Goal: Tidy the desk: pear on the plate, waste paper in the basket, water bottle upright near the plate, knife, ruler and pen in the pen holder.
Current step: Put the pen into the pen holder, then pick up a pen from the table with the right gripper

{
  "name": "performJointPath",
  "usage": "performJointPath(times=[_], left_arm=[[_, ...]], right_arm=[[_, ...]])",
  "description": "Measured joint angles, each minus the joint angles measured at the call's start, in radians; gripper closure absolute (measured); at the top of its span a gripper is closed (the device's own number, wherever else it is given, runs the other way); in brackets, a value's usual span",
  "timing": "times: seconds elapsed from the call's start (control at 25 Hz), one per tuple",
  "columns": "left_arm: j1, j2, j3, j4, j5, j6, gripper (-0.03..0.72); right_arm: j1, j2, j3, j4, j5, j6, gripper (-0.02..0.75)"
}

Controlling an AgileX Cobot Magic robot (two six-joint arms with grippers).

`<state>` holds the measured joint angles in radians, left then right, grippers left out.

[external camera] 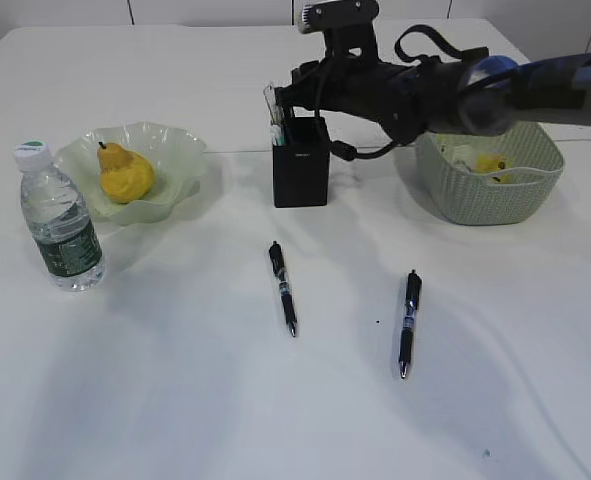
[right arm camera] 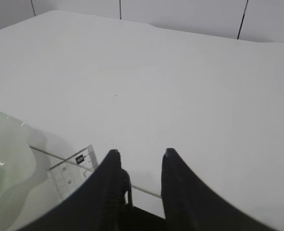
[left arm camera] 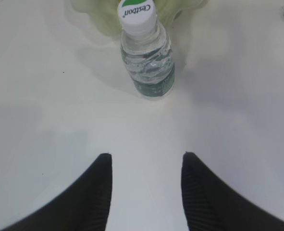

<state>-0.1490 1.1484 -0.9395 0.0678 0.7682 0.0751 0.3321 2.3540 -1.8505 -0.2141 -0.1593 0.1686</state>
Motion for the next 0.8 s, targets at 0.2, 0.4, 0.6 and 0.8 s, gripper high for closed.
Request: performJointPath(times=[0.2,0.4,0.6,0.8], left_arm=[[0.000,0.000,0.000,0.000,0.000,0.000,0.358],[0.000,0.000,0.000,0.000,0.000,0.000,0.358],[0.000,0.000,0.000,0.000,0.000,0.000,0.358],[0.000,0.000,0.000,0.000,0.000,0.000,0.358]], right_arm=[[0.000,-0.044,-0.034,0.000,0.112,0.000,0.489],[0.000,-0.112,-0.036,0.000,0.238,0.000,0.489],[0.000,-0.198,-0.036,0.000,0.398,0.000,0.490],[0.000,-0.288,-0.036,0.007,0.609,-0.002,0.490]])
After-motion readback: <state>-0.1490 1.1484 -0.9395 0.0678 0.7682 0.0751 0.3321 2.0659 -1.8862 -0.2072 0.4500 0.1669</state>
